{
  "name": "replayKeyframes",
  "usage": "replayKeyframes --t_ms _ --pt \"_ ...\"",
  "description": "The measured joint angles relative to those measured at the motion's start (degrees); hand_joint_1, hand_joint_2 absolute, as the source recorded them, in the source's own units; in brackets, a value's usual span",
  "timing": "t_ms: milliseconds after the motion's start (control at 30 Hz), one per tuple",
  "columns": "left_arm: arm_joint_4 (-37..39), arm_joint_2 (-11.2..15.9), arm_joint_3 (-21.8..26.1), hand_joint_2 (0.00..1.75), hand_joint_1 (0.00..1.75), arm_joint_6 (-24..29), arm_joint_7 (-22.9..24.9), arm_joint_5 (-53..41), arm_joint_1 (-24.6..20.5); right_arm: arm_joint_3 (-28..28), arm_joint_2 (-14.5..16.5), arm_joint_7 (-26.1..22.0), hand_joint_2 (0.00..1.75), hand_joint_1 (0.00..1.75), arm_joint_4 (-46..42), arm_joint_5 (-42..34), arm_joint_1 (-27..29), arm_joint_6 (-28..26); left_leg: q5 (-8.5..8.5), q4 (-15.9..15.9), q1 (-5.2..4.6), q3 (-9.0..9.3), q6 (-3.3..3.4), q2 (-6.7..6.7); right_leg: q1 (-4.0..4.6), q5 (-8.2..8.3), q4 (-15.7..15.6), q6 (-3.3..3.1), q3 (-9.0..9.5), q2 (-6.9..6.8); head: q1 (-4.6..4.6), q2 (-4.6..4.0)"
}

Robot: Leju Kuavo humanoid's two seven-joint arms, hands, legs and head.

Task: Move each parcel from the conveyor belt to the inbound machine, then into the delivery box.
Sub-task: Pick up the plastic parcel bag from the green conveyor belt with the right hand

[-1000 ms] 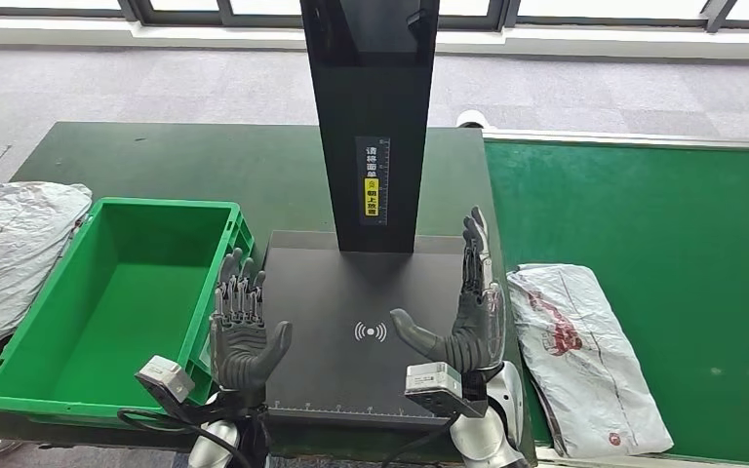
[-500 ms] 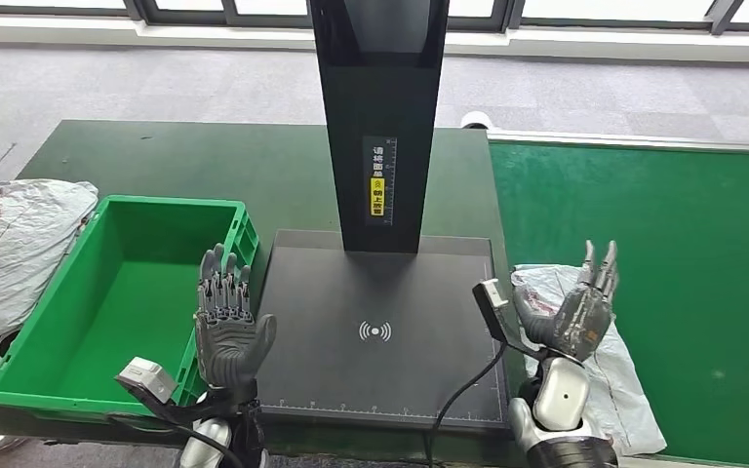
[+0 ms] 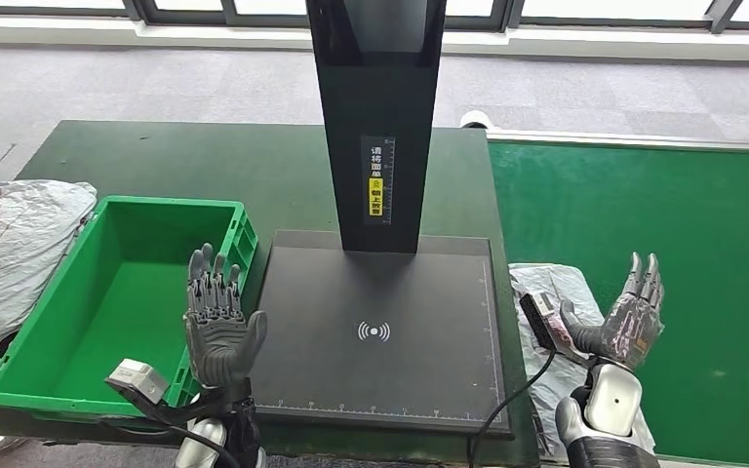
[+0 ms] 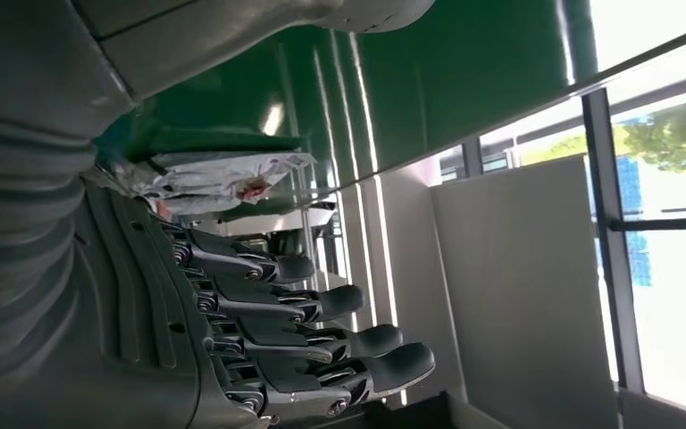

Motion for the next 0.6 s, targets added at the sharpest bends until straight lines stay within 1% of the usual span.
replayKeyframes --t_ms 67,133,200,300,400,467,533,600 --pt "-0.01 0.0 0.03 1.75 0.0 0.04 0.0 -0.1 0.01 -0.09 -0.15 1.37 1.75 0.0 4.86 -0.14 -2.11 1.53 0.01 0.0 0.0 0.02 0.0 0.04 -0.01 0.01 0.0 0.0 0.0 0.02 -0.01 0.0" --pt "-0.02 -0.01 0.06 1.75 0.0 -0.21 0.0 -0.26 0.02 -0.47 -0.35 0.45 1.75 0.0 10.76 -0.39 -4.36 4.42 0.03 0.01 0.0 0.03 0.03 0.07 -0.02 0.02 0.0 0.02 0.0 0.04 0.0 0.0" --pt "-0.02 -0.01 0.09 1.75 0.0 -0.44 0.01 -0.34 0.02 -0.89 -0.47 -0.5 1.75 0.0 15.23 -0.53 -5.76 6.15 0.05 0.01 -0.01 0.0 0.06 0.04 -0.03 0.03 0.0 0.04 0.01 0.01 -0.01 0.0" --pt "-0.02 0.0 0.15 1.75 0.0 -0.49 -0.01 -0.36 0.03 -1.14 -0.51 -0.85 1.75 0.0 19.55 -0.55 -7.18 6.57 0.06 0.01 -0.01 -0.01 0.07 0.01 -0.03 0.04 0.0 0.04 0.0 -0.01 -0.01 0.0" --pt "-0.02 -0.01 0.2 1.75 0.0 -0.55 -0.01 -0.38 0.04 -1.27 -0.57 -1.23 1.75 0.0 22.03 -0.67 -7.98 7.1 0.05 0.01 -0.01 -0.01 0.06 0.02 -0.03 0.04 0.0 0.04 -0.01 0.0 -0.01 0.0" --pt "-0.01 -0.02 0.25 1.75 0.0 -0.77 -0.01 -0.45 0.03 -1.77 -0.58 -3.41 1.75 0.0 23.38 -1.66 -8.53 9.11 0.05 0.01 -0.01 -0.01 0.06 0.03 -0.03 0.03 0.0 0.04 -0.03 0.02 -0.01 0.0" --pt "0.01 -0.03 0.41 1.75 0.0 -1.09 -0.01 -0.59 0.04 -2.86 -0.58 -6.9 1.75 0.0 24.65 -3.65 -9.08 12.38 0.05 0.01 -0.01 -0.01 0.06 0.04 -0.03 0.03 0.0 0.04 -0.03 0.03 -0.01 0.0" --pt "0.03 -0.04 0.59 1.75 0.0 -1.27 0.0 -0.69 0.07 -3.99 -0.58 -8.65 1.75 0.0 25.65 -4.93 -9.5 15.19 0.05 0.01 0.0 0.0 0.06 0.04 -0.02 0.03 -0.01 0.04 -0.02 0.03 0.0 0.0"
